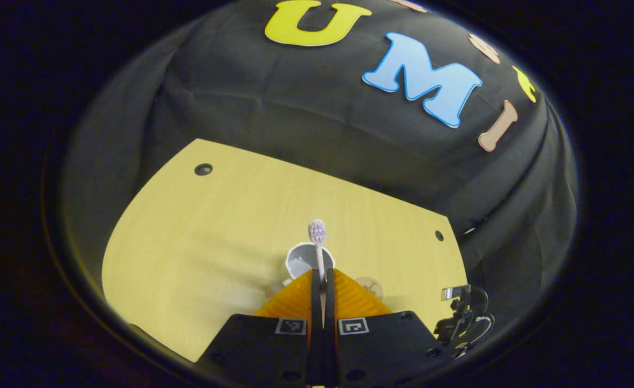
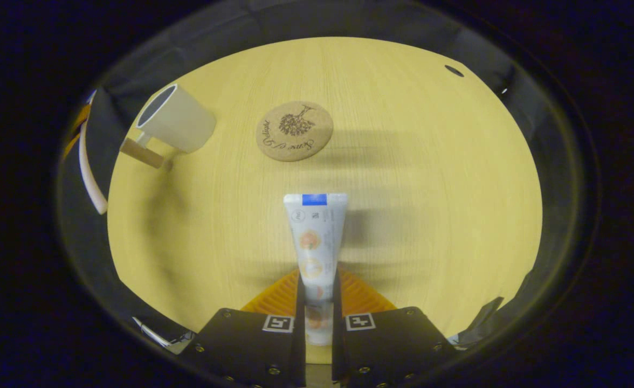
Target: Put the toothbrush and toothpaste on the desktop into the cup, then pick up the cup and place it on the coaster on the desktop.
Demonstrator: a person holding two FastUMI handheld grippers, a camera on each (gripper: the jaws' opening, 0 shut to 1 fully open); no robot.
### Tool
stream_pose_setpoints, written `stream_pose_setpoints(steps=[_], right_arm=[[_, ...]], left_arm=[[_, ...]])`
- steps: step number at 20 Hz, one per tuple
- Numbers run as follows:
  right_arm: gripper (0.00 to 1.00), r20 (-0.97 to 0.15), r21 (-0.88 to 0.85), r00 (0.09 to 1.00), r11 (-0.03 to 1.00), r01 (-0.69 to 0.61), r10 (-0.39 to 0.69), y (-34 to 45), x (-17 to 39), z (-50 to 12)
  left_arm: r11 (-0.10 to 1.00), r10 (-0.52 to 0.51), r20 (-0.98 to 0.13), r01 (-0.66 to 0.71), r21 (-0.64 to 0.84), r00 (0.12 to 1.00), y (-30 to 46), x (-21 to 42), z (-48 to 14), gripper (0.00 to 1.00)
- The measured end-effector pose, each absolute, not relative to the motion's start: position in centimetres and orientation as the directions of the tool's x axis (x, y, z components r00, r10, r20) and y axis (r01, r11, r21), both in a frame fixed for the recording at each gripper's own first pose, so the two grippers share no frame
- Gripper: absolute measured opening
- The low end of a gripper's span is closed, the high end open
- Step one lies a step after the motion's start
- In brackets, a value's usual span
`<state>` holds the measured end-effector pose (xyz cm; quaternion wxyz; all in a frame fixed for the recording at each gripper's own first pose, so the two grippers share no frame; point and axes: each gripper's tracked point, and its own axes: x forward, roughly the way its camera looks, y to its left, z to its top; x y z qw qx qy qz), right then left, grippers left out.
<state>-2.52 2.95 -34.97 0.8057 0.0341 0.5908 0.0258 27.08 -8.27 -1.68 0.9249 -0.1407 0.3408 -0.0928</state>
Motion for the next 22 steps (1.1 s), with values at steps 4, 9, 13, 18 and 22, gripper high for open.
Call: stream_pose_setpoints(steps=[4,9,13,18,22], right_arm=[[0.20,-0.938,0.122,0.330,0.992,0.020,0.109,2.9,-3.7,-33.8],[0.20,-0.923,0.170,0.358,0.984,0.057,0.139,2.5,-5.4,-32.2],[0.20,-0.893,0.207,0.425,0.973,0.102,0.146,1.2,-5.3,-29.4],[0.20,-0.854,0.257,0.492,0.959,0.118,0.168,0.8,-4.4,-26.4],[0.20,-0.847,0.263,0.502,0.959,0.104,0.178,1.2,-4.1,-26.1]], left_arm=[[0.968,-0.197,-0.536,0.077,-0.238,0.821,-7.3,32.3,0.1,0.14],[0.977,-0.189,-0.477,0.114,-0.183,0.858,-8.2,36.3,-0.7,0.07],[0.989,-0.135,-0.512,0.088,-0.116,0.848,-7.6,37.7,-4.2,0.07],[0.992,-0.112,-0.556,0.065,-0.104,0.824,-7.1,38.1,-7.3,0.13],[0.992,-0.113,-0.569,0.057,-0.115,0.814,-6.7,38.0,-8.0,0.12]])
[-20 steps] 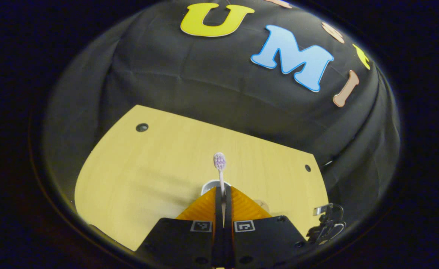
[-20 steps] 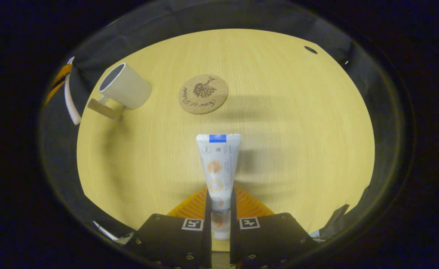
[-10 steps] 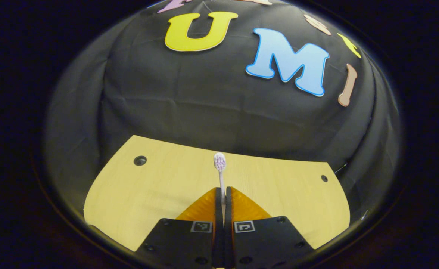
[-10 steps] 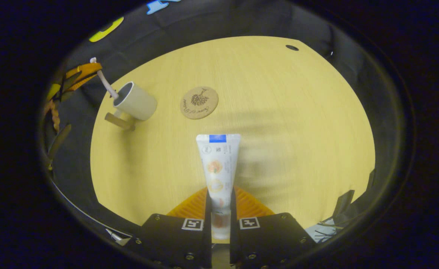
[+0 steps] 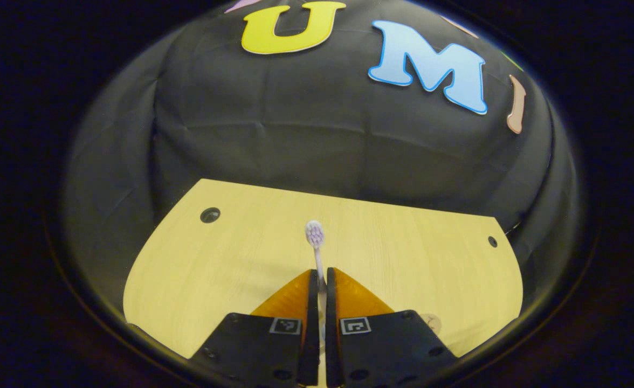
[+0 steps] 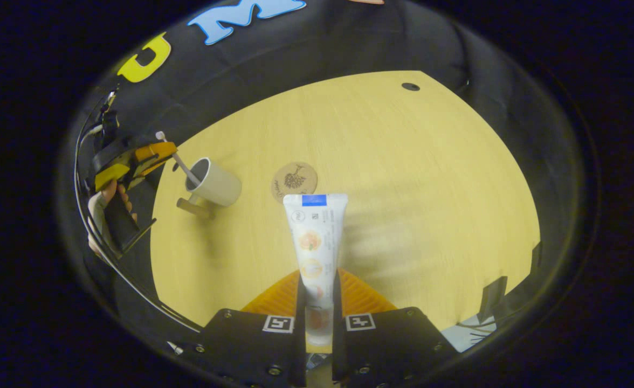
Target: Put the toothbrush and toothpaste on the desktop into the cup, then pick up the cup and place it on the coaster on the desktop.
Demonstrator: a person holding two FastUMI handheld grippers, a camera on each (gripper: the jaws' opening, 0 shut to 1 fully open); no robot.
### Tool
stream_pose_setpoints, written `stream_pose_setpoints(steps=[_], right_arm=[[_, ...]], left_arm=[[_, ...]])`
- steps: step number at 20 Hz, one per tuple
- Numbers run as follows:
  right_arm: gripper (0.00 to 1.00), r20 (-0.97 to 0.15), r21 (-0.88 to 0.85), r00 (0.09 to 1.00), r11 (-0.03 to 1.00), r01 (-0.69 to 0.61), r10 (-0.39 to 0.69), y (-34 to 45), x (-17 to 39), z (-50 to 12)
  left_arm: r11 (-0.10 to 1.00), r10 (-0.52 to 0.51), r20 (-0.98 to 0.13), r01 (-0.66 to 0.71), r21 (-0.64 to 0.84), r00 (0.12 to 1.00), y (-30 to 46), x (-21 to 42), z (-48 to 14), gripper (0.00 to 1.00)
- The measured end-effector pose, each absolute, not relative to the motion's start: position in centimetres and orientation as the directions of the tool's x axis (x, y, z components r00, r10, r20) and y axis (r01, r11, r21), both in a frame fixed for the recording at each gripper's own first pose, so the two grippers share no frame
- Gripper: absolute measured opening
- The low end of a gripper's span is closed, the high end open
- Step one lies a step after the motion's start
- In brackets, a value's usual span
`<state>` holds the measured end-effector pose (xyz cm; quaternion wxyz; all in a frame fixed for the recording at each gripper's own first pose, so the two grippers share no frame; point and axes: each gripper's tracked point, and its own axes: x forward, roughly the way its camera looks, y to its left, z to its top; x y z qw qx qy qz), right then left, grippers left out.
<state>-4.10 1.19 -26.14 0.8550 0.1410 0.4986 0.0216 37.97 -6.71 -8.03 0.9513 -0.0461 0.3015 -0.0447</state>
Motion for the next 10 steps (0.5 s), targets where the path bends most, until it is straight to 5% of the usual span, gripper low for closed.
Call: stream_pose_setpoints(steps=[1,2,6,10], right_arm=[[0.20,-0.847,0.266,0.500,0.959,0.101,0.183,1.4,-4.0,-26.2],[0.20,-0.846,0.268,0.499,0.959,0.096,0.187,1.6,-3.8,-26.3],[0.20,-0.822,0.275,0.530,0.960,0.055,0.206,2.5,-1.8,-24.8],[0.20,-0.783,0.305,0.575,0.952,0.022,0.238,4.0,0.6,-22.6]], left_arm=[[0.989,-0.131,-0.574,0.069,-0.128,0.808,-7.0,37.7,-8.2,0.16],[0.989,-0.130,-0.576,0.066,-0.131,0.807,-7.0,37.7,-8.1,0.34],[0.984,-0.150,-0.539,0.072,-0.163,0.829,-6.5,36.8,-6.2,0.61],[0.987,-0.138,-0.519,0.072,-0.145,0.844,-5.0,35.3,-4.6,0.64]])
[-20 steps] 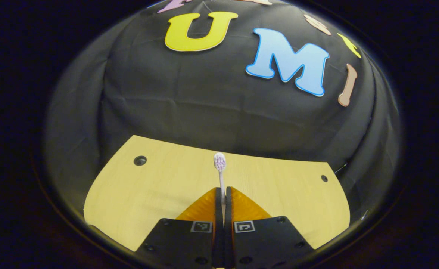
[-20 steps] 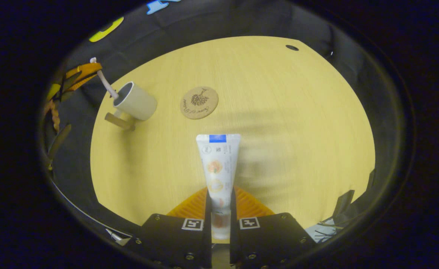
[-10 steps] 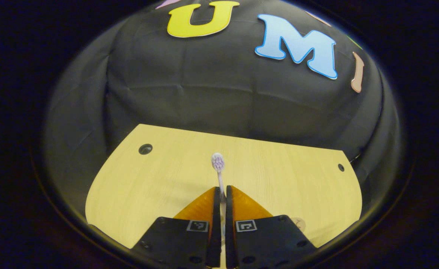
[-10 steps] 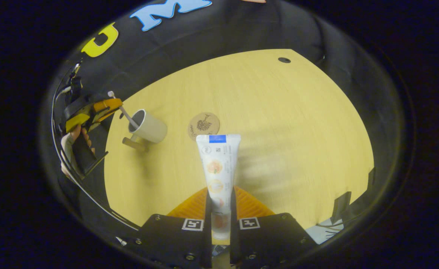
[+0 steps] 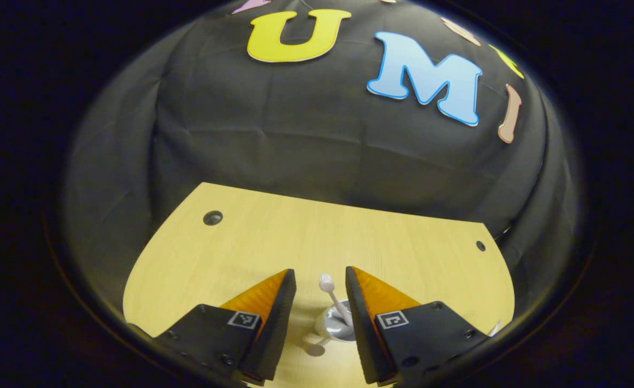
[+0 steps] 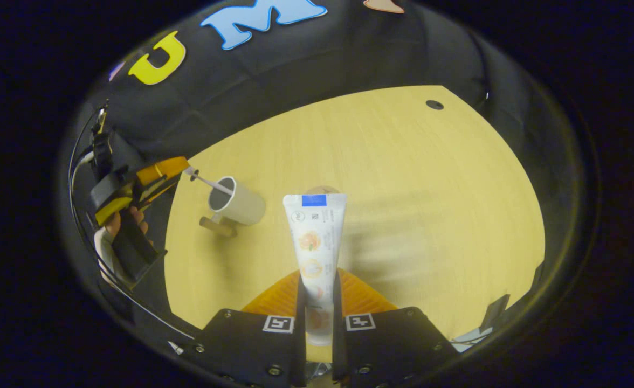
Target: Put the toothbrush and toothpaste on the desktop into the cup, then pick up the cup and place it on the coaster on the desktop.
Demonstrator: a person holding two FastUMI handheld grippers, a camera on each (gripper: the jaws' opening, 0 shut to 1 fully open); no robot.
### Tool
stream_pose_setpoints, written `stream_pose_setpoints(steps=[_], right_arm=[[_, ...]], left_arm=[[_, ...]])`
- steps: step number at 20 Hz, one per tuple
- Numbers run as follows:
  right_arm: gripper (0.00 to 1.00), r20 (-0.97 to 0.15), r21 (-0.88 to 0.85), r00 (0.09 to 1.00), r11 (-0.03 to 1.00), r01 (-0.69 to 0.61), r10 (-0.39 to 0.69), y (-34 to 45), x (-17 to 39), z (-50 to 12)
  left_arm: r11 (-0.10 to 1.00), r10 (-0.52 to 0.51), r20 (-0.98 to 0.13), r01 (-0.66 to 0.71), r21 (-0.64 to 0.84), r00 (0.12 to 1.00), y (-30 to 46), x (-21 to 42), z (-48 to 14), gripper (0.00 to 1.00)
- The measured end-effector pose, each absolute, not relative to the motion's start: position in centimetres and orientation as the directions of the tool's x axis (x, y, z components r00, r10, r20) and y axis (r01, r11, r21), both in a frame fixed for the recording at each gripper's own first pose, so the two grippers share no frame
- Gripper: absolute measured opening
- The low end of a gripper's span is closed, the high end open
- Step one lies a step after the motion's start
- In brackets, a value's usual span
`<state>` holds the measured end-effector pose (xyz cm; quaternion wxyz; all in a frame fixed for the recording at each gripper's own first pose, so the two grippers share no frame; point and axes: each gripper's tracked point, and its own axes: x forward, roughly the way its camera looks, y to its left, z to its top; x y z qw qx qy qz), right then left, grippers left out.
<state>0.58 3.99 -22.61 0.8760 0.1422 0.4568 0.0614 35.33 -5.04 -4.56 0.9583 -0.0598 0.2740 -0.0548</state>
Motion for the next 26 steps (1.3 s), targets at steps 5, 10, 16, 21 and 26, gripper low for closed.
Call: stream_pose_setpoints(steps=[5,10,16,21,26], right_arm=[[0.20,-0.715,0.297,0.648,0.953,-0.059,0.263,6.6,4.4,-18.4],[0.20,-0.646,0.367,0.679,0.922,-0.125,0.349,12.5,9.1,-16.3],[0.20,-0.602,0.388,0.710,0.911,-0.140,0.365,17.3,15.0,-16.3],[0.20,-0.515,0.409,0.778,0.901,-0.146,0.360,21.3,20.6,-16.5],[0.20,-0.508,0.277,0.812,0.947,-0.161,0.287,21.7,22.3,-19.6]], left_arm=[[0.985,-0.134,-0.488,0.061,-0.162,0.862,-2.6,32.5,-2.2,0.64],[0.987,-0.113,-0.492,0.041,-0.154,0.863,2.4,29.1,-1.2,0.62],[0.989,-0.065,-0.504,-0.011,-0.147,0.861,6.3,27.2,-0.7,0.64],[0.982,-0.004,-0.529,-0.095,-0.160,0.849,10.8,24.7,-1.0,0.64],[0.978,0.053,-0.559,-0.157,-0.139,0.828,13.8,22.8,-2.1,0.64]])
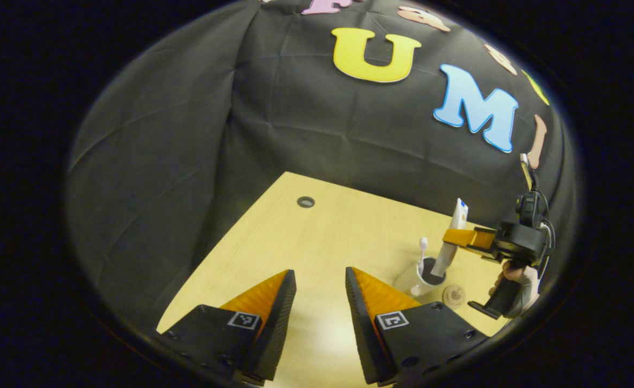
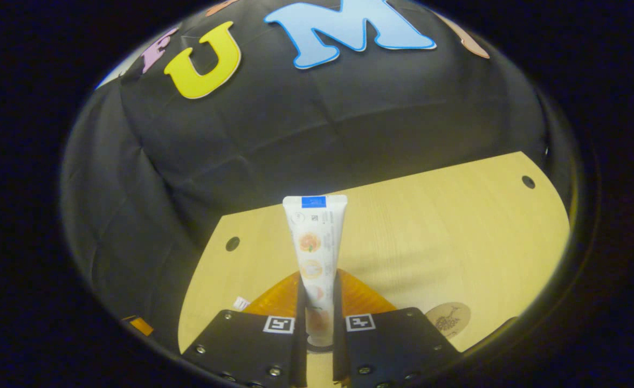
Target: Put the toothbrush and toothpaste on the desktop into the cup, then pick up the cup and place it on the coaster on the desktop.
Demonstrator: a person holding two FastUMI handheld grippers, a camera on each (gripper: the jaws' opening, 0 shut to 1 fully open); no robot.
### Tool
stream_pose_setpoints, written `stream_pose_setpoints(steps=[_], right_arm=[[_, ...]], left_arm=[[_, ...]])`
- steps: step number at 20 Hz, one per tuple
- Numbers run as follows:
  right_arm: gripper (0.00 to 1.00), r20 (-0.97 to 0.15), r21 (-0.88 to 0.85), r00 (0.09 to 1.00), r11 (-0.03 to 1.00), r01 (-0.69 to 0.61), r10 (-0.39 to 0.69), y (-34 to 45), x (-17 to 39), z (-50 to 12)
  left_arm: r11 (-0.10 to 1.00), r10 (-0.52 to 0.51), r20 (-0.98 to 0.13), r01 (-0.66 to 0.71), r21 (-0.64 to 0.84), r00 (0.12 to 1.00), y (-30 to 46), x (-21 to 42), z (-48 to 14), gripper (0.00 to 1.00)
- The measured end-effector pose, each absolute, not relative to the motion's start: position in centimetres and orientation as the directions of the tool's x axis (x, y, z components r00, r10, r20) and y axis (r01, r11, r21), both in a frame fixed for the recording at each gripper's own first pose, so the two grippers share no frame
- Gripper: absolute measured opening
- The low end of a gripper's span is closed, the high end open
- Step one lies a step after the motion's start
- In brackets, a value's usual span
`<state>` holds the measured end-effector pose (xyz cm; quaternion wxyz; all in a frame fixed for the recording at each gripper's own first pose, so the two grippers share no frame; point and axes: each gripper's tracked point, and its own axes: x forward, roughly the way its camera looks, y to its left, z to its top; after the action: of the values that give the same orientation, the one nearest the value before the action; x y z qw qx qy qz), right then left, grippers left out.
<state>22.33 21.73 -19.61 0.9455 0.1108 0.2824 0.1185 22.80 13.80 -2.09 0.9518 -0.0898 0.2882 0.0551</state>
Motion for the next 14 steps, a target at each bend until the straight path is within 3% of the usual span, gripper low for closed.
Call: stream_pose_setpoints(steps=[4,5,8,9,10,11,14], right_arm=[[0.19,-0.511,0.226,0.814,0.957,-0.182,0.276,22.6,22.2,-21.2],[0.24,-0.514,0.213,0.813,0.959,-0.189,0.274,22.7,21.7,-21.6],[0.29,-0.521,0.177,0.817,0.967,-0.181,0.248,22.3,21.1,-21.9],[0.36,-0.510,0.200,0.815,0.959,-0.200,0.276,22.8,20.4,-21.6],[0.67,-0.514,0.199,0.811,0.959,-0.203,0.278,22.8,19.8,-21.4],[0.76,-0.513,0.193,0.813,0.960,-0.204,0.276,22.5,19.6,-21.1],[0.76,-0.513,0.216,0.807,0.954,-0.207,0.292,22.1,18.6,-20.6]], left_arm=[[0.971,0.072,-0.578,-0.189,-0.145,0.813,14.6,21.7,-3.0,0.64],[0.970,0.071,-0.580,-0.191,-0.148,0.812,14.5,21.6,-3.1,0.62],[0.973,0.049,-0.590,-0.172,-0.155,0.806,13.8,21.2,-3.6,0.64],[0.976,0.031,-0.593,-0.154,-0.156,0.804,13.2,21.3,-3.9,0.64],[0.978,0.014,-0.596,-0.135,-0.159,0.803,12.5,21.7,-4.1,0.64],[0.979,-0.006,-0.597,-0.117,-0.168,0.802,11.8,22.0,-4.2,0.64],[0.980,-0.061,-0.596,-0.064,-0.186,0.801,9.6,22.4,-4.5,0.62]])
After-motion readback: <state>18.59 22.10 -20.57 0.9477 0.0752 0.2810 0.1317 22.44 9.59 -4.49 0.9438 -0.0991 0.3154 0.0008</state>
